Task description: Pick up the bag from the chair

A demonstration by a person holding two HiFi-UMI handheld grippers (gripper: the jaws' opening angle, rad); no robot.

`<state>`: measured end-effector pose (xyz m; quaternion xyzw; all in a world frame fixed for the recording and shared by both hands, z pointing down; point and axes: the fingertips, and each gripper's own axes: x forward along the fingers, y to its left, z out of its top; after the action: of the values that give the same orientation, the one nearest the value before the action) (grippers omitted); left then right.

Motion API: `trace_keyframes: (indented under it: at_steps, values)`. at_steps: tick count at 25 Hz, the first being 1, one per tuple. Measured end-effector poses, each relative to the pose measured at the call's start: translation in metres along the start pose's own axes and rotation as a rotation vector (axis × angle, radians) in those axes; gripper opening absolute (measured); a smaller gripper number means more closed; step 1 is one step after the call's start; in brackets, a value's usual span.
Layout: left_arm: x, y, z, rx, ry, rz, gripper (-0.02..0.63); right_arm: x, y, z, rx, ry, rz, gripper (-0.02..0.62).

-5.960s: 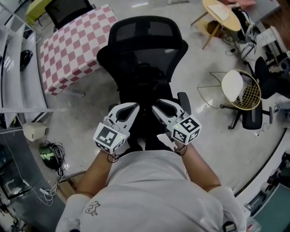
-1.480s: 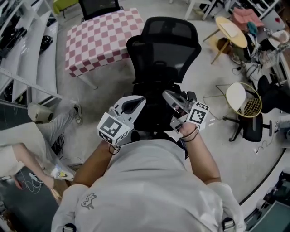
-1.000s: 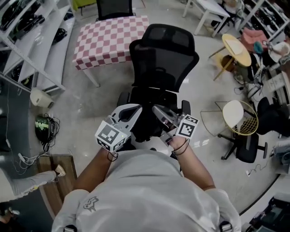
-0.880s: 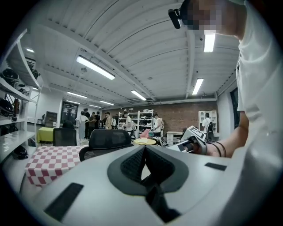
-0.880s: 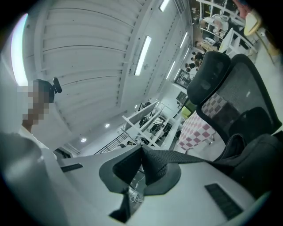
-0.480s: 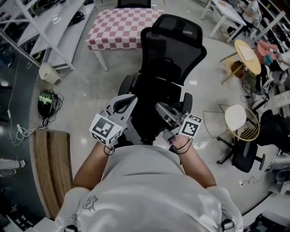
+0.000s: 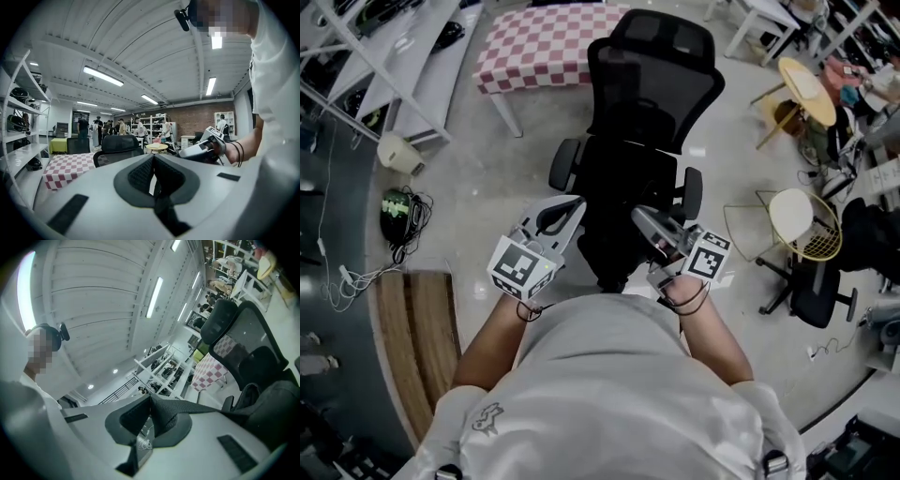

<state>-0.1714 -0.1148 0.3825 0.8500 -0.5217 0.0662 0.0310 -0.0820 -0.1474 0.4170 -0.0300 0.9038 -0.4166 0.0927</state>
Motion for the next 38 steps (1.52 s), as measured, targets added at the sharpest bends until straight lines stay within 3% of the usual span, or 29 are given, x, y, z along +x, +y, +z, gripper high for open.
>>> trace_keyframes:
  at_steps: [7,13,19,30,38]
  values:
    - [-0.059,-0.023,-0.014,0.019,0.017,-0.085,0.012,0.001,0.035,-0.023,-0.039,-0.043,-0.027,0.032]
    - [-0.112,-0.019,-0.021,0.047,0.009,-0.069,0.012,0.003,0.068,-0.032,-0.089,-0.061,-0.018,0.032]
    - [-0.149,-0.037,-0.033,0.020,0.003,-0.096,0.012,-0.005,0.096,-0.067,-0.102,-0.052,-0.034,0.032]
    - [-0.159,-0.105,-0.023,0.038,-0.028,-0.078,0.012,-0.069,0.127,-0.103,-0.052,-0.007,-0.001,0.032]
    - [-0.142,-0.190,-0.032,0.024,-0.010,-0.062,0.012,-0.139,0.144,-0.134,-0.029,0.068,0.036,0.032]
